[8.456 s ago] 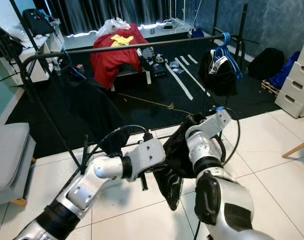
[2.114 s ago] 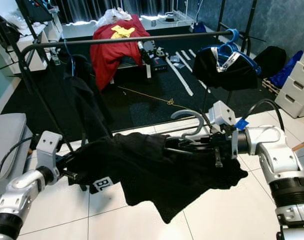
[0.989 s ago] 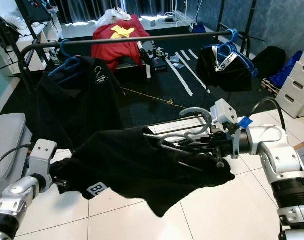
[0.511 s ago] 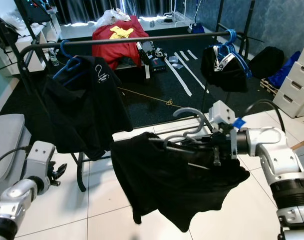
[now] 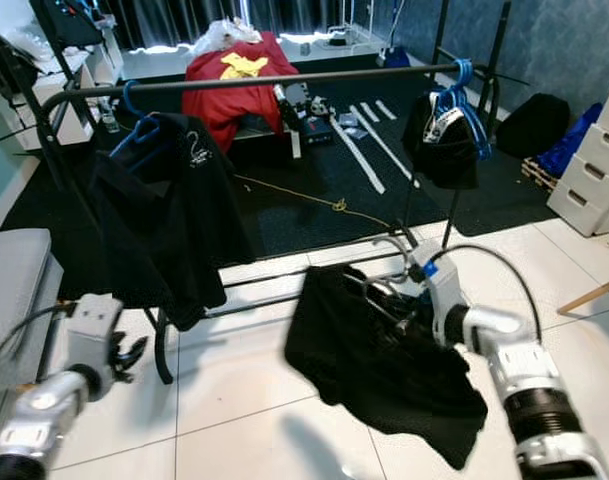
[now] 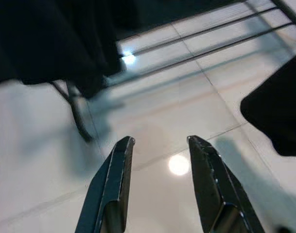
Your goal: Hang hanger
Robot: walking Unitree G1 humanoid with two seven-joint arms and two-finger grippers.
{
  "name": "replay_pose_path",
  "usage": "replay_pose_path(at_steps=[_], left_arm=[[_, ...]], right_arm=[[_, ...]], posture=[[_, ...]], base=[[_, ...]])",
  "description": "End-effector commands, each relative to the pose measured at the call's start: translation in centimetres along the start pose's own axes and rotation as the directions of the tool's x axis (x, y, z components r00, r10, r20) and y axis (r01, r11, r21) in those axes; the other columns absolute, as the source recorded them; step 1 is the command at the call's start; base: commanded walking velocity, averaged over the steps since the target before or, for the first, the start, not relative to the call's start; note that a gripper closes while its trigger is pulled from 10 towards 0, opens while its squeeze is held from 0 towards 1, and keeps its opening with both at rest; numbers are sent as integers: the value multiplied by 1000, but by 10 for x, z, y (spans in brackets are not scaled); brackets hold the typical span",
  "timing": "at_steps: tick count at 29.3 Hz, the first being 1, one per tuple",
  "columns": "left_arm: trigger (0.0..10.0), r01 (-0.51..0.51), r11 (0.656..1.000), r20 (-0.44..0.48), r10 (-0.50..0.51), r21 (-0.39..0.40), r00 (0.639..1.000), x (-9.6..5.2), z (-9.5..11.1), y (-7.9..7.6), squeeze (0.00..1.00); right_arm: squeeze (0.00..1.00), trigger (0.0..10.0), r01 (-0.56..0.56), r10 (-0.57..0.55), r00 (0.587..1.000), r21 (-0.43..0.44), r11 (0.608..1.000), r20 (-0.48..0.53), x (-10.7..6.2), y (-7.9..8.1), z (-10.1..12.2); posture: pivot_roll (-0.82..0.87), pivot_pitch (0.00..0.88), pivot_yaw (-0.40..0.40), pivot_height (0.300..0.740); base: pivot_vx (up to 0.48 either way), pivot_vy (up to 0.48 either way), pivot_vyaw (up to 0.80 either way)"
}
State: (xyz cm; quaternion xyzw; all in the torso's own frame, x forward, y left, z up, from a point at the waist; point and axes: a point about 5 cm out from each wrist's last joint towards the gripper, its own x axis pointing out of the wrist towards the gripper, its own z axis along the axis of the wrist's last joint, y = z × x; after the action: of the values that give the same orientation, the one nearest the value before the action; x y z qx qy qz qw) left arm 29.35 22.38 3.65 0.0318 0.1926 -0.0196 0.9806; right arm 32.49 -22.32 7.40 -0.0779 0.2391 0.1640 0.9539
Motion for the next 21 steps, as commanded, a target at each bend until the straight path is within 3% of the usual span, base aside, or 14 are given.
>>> replay_pose_path(at_steps=[1, 4, 6, 12, 15, 18, 21], left_arm=[[10000, -20, 999, -15, 19, -37, 1000, 2, 3, -5, 0], [10000, 5, 1000, -45, -5, 2, 999, 4, 1, -17, 0], [10000, 17, 1000, -35, -18, -24, 999, 5, 2, -25, 0], [10000, 5, 1000, -6, -5, -22, 1000, 2, 3, -31, 0], [10000, 8, 1000, 10, -8, -9, 1000, 0, 3, -32, 0], [10000, 17, 999, 48, -19, 31, 999, -3, 6, -37, 0], [10000, 48, 998, 47, -50, 40, 998, -4, 6, -40, 0]], right_arm=[[0, 10000, 61, -62, 997, -19, 998, -42, 5, 4, -8], [0, 10000, 88, -89, 995, -36, 995, -44, 9, 11, -14], [0, 10000, 143, -143, 990, 26, 989, 17, 11, 14, -14], [0, 10000, 198, -212, 968, 108, 974, 137, 12, 23, -10], [0, 10000, 207, -227, 963, 139, 969, 148, 12, 24, -11], [0, 10000, 259, -311, 932, 256, 931, 188, 12, 20, -8], [0, 10000, 267, -326, 925, 275, 924, 195, 13, 18, -6]], posture=[[-6, 48, 24, 740], [-3, 49, 27, 740], [-3, 50, 29, 740], [4, 47, 24, 740], [13, 45, 18, 740], [19, 43, 15, 740], [19, 42, 14, 740]], base=[[0, 0, 0], [0, 0, 0], [0, 0, 0], [0, 0, 0], [0, 0, 0], [0, 0, 0], [0, 0, 0]])
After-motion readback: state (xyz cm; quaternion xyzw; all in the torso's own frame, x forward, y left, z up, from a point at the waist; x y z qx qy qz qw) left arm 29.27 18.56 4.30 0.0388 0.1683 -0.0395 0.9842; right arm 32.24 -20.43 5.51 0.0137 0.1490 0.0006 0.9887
